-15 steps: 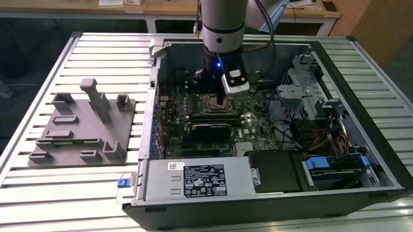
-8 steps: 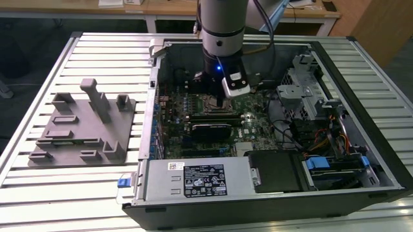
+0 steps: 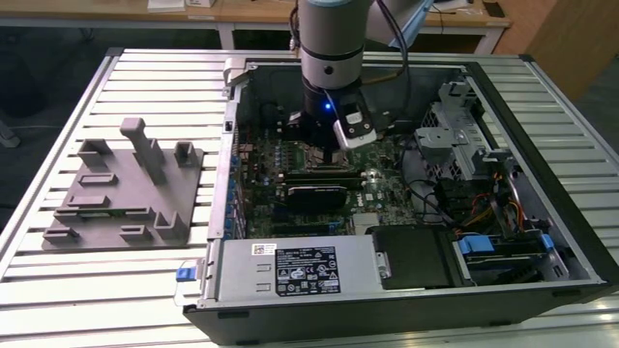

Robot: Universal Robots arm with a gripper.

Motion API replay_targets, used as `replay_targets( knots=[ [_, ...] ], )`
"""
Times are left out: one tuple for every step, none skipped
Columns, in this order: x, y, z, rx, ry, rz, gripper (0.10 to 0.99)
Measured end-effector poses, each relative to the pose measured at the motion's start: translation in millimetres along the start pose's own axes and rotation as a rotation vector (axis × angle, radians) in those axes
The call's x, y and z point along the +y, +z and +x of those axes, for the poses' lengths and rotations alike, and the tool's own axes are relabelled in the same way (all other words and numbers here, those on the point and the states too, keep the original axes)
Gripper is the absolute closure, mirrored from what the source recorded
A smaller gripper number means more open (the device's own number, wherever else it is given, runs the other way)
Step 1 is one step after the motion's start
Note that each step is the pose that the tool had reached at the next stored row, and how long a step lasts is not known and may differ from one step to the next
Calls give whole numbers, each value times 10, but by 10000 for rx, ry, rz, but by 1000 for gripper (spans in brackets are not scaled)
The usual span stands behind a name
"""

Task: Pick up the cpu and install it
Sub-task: 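Install the second cpu locking lever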

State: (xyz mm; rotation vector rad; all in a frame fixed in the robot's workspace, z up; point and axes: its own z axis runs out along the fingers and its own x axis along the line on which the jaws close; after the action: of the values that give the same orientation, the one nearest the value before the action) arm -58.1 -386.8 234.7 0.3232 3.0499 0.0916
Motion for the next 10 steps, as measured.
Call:
replay_targets(
  knots=[
    [-10, 12, 12, 1, -20, -4, 980],
    [-17, 26, 25, 1, -31, -7, 980],
    [-24, 41, 39, 2, -37, -7, 980],
    [-30, 57, 54, 2, -39, -6, 980],
    [-36, 73, 69, 4, -42, -8, 980],
    [-42, 89, 85, 5, -46, -14, 980],
    [-49, 104, 104, 6, -48, -20, 980],
    [-57, 116, 121, 9, -50, -26, 980],
    [-63, 126, 138, 9, -51, -34, 980],
    [-69, 134, 151, 11, -52, -40, 980]
  ],
)
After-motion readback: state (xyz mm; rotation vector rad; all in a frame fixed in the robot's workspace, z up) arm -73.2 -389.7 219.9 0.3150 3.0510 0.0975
